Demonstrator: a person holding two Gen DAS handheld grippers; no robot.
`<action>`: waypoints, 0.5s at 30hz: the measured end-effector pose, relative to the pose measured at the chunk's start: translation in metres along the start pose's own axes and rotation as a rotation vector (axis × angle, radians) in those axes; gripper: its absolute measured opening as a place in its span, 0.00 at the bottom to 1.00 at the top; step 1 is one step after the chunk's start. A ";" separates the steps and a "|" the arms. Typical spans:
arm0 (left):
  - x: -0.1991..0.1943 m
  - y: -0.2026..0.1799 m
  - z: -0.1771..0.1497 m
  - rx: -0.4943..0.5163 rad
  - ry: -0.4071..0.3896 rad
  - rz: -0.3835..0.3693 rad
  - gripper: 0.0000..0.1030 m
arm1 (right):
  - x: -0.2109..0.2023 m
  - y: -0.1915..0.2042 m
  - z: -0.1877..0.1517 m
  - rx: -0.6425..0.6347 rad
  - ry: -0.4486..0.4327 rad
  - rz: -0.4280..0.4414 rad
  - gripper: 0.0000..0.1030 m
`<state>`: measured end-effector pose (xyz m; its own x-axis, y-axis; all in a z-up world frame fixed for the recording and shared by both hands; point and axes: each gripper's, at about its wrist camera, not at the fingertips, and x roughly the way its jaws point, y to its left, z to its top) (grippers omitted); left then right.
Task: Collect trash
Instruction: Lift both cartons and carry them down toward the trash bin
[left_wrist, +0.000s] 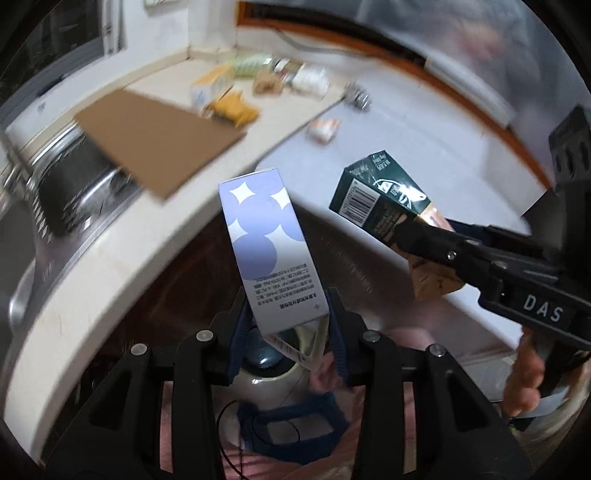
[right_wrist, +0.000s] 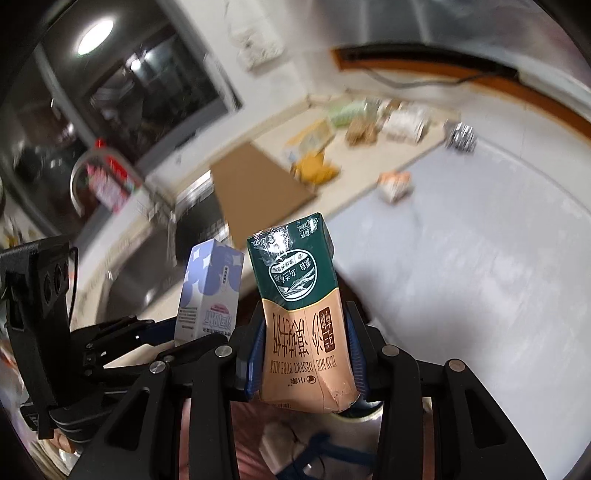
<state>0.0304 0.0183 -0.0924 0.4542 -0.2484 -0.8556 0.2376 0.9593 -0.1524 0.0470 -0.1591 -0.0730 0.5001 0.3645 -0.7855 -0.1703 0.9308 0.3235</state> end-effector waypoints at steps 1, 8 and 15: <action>0.007 0.003 -0.014 -0.013 0.011 -0.015 0.35 | 0.007 0.004 -0.012 -0.014 0.018 -0.005 0.38; 0.074 0.024 -0.083 -0.002 0.059 0.000 0.35 | 0.092 0.003 -0.100 -0.025 0.162 -0.033 0.38; 0.170 0.047 -0.116 -0.022 0.134 -0.007 0.35 | 0.201 -0.054 -0.168 0.143 0.296 -0.072 0.38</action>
<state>0.0191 0.0370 -0.3028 0.3333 -0.2368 -0.9126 0.2209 0.9606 -0.1686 0.0139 -0.1314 -0.3370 0.2350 0.3096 -0.9214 -0.0123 0.9488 0.3157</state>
